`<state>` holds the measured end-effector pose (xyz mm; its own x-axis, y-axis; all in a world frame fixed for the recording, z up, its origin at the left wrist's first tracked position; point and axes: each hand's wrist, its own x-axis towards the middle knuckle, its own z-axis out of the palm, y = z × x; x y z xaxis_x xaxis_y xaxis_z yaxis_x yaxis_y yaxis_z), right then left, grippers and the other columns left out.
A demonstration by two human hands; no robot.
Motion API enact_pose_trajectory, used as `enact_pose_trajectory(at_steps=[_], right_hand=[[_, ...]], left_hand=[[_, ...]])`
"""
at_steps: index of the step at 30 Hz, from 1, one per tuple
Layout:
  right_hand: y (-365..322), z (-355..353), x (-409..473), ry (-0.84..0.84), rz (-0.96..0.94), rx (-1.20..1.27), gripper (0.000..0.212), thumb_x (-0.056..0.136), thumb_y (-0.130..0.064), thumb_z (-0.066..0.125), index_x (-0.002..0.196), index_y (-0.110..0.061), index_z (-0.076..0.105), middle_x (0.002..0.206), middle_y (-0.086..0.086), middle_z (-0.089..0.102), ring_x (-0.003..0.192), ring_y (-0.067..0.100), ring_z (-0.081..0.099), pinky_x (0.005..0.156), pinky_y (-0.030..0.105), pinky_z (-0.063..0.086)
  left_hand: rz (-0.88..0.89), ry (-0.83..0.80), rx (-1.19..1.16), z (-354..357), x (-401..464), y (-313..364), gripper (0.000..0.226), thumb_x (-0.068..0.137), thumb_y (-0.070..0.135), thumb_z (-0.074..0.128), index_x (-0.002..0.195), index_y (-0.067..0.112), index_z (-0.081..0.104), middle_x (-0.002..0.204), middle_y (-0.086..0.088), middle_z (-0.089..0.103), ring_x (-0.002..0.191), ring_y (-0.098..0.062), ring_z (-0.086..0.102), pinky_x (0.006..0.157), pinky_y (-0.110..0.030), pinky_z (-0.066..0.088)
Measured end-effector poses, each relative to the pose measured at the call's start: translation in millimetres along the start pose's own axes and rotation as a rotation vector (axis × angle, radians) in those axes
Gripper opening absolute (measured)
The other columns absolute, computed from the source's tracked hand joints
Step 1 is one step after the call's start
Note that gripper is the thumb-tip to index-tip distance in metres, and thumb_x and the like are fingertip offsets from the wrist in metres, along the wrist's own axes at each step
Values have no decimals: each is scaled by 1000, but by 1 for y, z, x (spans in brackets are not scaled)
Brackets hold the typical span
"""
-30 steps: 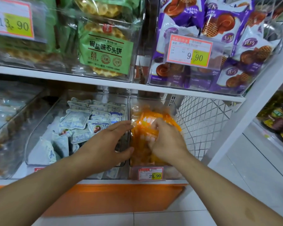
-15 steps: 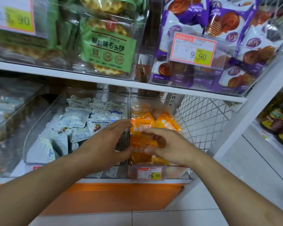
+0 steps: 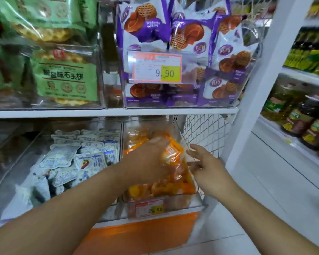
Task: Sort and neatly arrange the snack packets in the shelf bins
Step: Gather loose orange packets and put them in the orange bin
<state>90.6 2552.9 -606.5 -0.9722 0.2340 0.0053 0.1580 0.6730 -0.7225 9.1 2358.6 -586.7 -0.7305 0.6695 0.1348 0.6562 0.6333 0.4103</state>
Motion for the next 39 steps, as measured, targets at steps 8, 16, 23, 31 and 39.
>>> enact_pose_trajectory(at_steps=[8, 16, 23, 31, 39], right_hand=[[19, -3, 6, -39, -5, 213, 53, 104, -14, 59, 97, -66, 54, 107, -39, 65, 93, -3, 68, 91, 24, 56], [15, -10, 2, -83, -48, 209, 36, 105, -21, 58, 132, -46, 53, 134, -23, 60, 84, -7, 65, 89, 19, 51], [11, -15, -2, -96, -39, 154, 45, 107, -20, 53, 145, -42, 47, 126, -15, 59, 99, 5, 62, 85, 25, 48], [13, -12, 1, -111, -29, 198, 46, 106, -18, 53, 142, -46, 47, 140, -13, 60, 115, 15, 65, 101, 39, 55], [16, -10, 3, -127, -18, 166, 48, 109, -25, 50, 150, -46, 37, 147, -11, 55, 127, 19, 59, 106, 44, 54]], left_hand=[[12, -184, 234, 27, 51, -10, 97, 54, 94, 57, 135, 43, 43, 134, 8, 54, 124, -19, 51, 105, -42, 46], [83, -291, 401, 21, 4, -7, 60, 85, 84, 20, 124, 51, 52, 115, 21, 57, 127, -2, 40, 121, -41, 9], [136, -259, 409, 1, -15, -11, 66, 84, 90, 25, 127, 49, 56, 138, 21, 34, 136, -6, 31, 115, -30, 30], [87, -363, 489, 4, 17, -7, 69, 76, 92, 42, 107, 33, 63, 155, 17, 33, 143, -9, 29, 117, -31, 31], [-158, -395, 333, 36, 55, 2, 131, 50, 96, 61, 157, 32, 22, 150, 7, 33, 142, -21, 28, 118, -40, 32]])
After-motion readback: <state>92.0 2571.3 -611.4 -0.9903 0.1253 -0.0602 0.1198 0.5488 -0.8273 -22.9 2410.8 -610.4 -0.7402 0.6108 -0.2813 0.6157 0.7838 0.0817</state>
